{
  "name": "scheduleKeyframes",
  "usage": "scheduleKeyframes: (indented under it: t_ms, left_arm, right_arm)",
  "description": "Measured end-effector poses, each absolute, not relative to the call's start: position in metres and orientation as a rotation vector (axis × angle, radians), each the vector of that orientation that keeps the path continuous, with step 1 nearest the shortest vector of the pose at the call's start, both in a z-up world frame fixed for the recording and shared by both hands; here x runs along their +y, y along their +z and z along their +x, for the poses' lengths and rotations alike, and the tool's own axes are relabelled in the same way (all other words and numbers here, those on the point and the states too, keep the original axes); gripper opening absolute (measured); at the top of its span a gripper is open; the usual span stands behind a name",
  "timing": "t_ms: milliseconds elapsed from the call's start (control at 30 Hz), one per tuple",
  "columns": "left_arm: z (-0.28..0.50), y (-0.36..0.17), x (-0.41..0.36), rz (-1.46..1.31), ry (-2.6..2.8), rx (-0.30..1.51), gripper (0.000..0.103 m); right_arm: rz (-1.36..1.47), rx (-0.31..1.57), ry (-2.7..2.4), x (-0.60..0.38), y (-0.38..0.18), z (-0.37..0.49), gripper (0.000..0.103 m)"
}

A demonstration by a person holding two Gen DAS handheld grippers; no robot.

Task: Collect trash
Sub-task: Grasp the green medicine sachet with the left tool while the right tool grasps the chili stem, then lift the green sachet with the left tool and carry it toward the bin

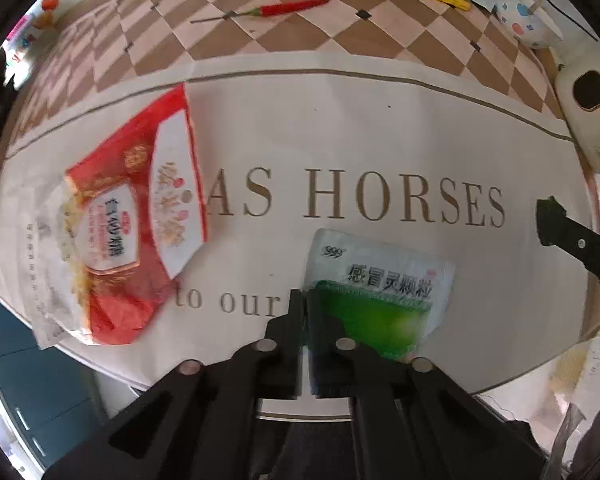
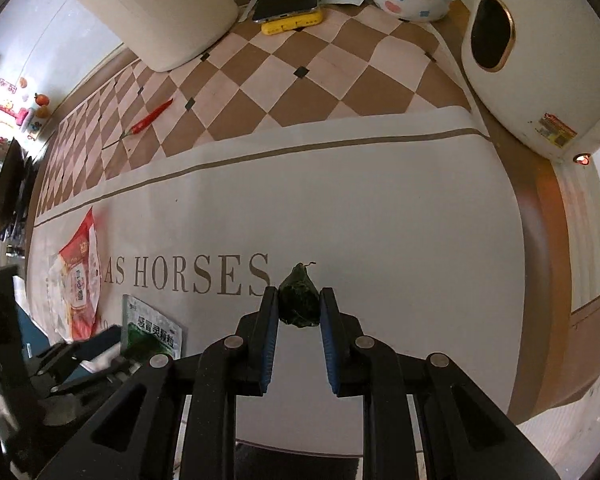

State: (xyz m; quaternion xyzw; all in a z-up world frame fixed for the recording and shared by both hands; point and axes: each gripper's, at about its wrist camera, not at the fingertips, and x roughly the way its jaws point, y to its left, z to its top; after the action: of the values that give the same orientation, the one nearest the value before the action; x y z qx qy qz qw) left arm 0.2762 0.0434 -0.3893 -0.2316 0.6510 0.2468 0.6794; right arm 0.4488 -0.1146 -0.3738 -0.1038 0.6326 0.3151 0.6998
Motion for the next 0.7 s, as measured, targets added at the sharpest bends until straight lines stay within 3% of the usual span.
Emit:
scheduleKeyframes:
  t_ms: [200,533,700]
  left_arm:
    - [0.275,-0.364,0.045,-0.524,0.583,1.405,0.0]
    - [0.268,-0.276,0.067,-0.56,0.693,1.198,0.0]
    - [0.236,-0.272,0.096,-0.668,0.677,1.143,0.0]
  right_arm:
    - [-0.237,1.387,0.734,-0.103,-0.364,0.446,0.021]
    - [-0.257,1.35,0.827,-0.07,-0.334,0.437,0.021]
    - [-0.311,1.313,0.896,-0.042,-0.315,0.424,0.021]
